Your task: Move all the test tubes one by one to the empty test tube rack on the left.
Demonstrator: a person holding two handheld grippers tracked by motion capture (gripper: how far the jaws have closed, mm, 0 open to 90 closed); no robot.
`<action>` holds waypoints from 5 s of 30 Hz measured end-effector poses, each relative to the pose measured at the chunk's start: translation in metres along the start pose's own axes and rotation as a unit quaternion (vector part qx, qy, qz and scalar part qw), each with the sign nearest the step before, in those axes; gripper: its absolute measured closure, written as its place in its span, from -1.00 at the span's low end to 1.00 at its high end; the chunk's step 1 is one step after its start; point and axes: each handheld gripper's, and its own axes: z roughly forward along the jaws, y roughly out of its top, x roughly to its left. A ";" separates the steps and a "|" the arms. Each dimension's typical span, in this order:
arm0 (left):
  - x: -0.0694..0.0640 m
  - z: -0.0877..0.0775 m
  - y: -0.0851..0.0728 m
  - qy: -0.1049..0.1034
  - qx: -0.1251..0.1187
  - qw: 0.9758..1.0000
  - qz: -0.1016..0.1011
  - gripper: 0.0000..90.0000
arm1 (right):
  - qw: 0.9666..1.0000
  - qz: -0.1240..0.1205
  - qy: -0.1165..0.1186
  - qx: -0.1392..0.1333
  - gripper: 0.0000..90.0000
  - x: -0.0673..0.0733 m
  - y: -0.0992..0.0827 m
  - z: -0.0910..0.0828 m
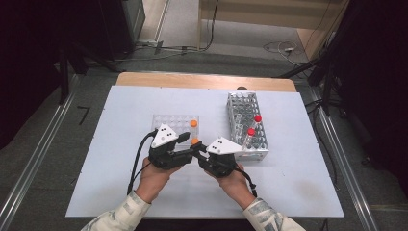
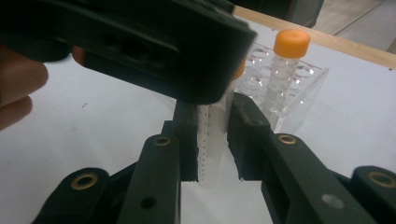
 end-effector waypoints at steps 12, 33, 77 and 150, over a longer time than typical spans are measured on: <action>0.000 0.001 0.000 0.003 0.003 1.000 0.007 0.53 | 1.000 -0.001 0.002 -0.001 0.56 0.001 0.002 0.000; 0.019 -0.014 0.031 0.042 -0.026 0.999 0.001 0.54 | 1.000 0.002 0.009 0.027 -0.45 -0.011 -0.007 -0.026; 0.044 0.031 0.025 0.095 -0.016 0.995 0.013 0.54 | 1.000 0.002 -0.003 0.024 -0.44 -0.015 -0.014 -0.039; 0.033 0.017 0.013 0.093 -0.009 0.994 -0.056 -0.94 | 0.981 0.073 -0.180 0.002 0.27 -0.104 -0.045 -0.062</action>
